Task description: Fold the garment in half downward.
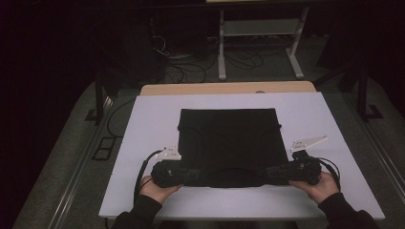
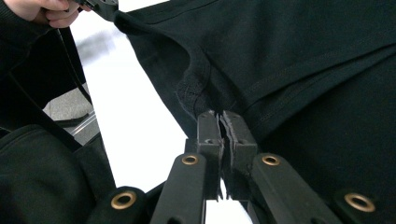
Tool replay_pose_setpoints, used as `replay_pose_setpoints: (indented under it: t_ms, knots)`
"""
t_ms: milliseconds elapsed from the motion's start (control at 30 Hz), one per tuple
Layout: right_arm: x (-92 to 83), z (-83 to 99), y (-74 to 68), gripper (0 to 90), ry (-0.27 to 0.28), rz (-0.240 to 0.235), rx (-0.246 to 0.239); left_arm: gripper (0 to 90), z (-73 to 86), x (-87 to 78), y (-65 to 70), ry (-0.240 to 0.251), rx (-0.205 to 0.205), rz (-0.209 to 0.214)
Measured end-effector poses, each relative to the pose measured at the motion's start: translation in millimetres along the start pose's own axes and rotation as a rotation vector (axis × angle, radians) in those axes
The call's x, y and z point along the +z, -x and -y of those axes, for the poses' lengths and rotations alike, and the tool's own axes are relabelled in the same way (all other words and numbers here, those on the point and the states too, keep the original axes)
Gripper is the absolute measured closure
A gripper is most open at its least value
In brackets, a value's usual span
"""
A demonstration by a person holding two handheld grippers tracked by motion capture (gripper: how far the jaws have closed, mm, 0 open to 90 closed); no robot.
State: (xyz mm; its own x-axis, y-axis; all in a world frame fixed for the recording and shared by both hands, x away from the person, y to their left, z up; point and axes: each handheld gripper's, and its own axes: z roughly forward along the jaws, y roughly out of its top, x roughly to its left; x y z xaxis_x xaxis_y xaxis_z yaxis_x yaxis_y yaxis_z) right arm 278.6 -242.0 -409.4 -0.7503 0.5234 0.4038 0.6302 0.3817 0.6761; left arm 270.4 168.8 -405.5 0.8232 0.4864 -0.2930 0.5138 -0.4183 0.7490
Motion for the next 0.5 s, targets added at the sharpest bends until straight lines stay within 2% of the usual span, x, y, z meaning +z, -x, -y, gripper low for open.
replay_pose_setpoints:
  t_ms: [200,333,500]
  knots:
    - [1.4,2.2,-3.9,85.3,-0.020,0.007,-0.012,89.1,2.2,0.4,2.3,-0.019,0.002,0.003]
    - [3.1,3.3,-5.4,85.1,-0.035,0.008,-0.015,89.1,4.1,3.8,2.6,-0.042,-0.022,0.000]
    - [4.2,4.3,-6.0,84.4,-0.047,0.007,-0.007,89.1,5.9,6.0,2.4,-0.072,-0.013,0.005]
